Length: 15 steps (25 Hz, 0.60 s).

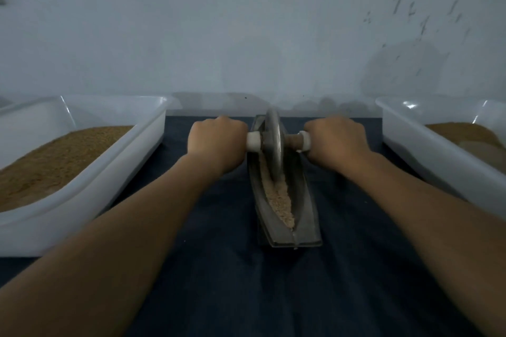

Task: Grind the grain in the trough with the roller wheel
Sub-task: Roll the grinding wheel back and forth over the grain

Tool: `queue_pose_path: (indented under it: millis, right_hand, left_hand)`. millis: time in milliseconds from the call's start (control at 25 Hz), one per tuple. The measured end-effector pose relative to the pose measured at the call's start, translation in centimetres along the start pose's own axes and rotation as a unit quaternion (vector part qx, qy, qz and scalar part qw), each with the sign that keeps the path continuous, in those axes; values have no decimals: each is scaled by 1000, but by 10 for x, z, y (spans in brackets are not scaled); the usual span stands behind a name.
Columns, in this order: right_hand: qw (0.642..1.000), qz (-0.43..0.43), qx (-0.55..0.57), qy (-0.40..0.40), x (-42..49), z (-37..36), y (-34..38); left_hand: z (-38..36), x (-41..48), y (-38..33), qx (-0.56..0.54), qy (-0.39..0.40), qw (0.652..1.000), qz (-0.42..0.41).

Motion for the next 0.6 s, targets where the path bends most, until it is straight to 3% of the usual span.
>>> queue_pose_path:
  millis: [80,120,240,320,440,600]
  right_hand:
    - [998,-4,23,50,2,-7,-5]
    - [999,17,14,36,-8,-4,-7]
    - [980,114,-52,-155,-61,24,-5]
    - [965,141,-63,-213,-76,35,-7]
    - [981,92,-92,-143,-44,20,2]
    - [1000,7,-5,-1,6,-2,2]
  left_hand:
    - [3,6,-3,6,27,999,-22]
    - [4,-2,-1,1,30,999,-35]
    - [14,-50,2,-14,-76,991,-110]
    - [23,-63,6,-25,-119,984,-134]
    - [-1,-45,8,-28,-52,997,-53]
    - [-3,4,0,-10,25,1000,6]
Point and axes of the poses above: each hand's wrist, its own x-axis towards the middle knuckle, its own z-axis out of the back of the hand, y = z × x, the point moved 7 cm from there along x, towards the middle knuckle, and after that the axes turned 2 degrees about y, right-handed, at the moved point
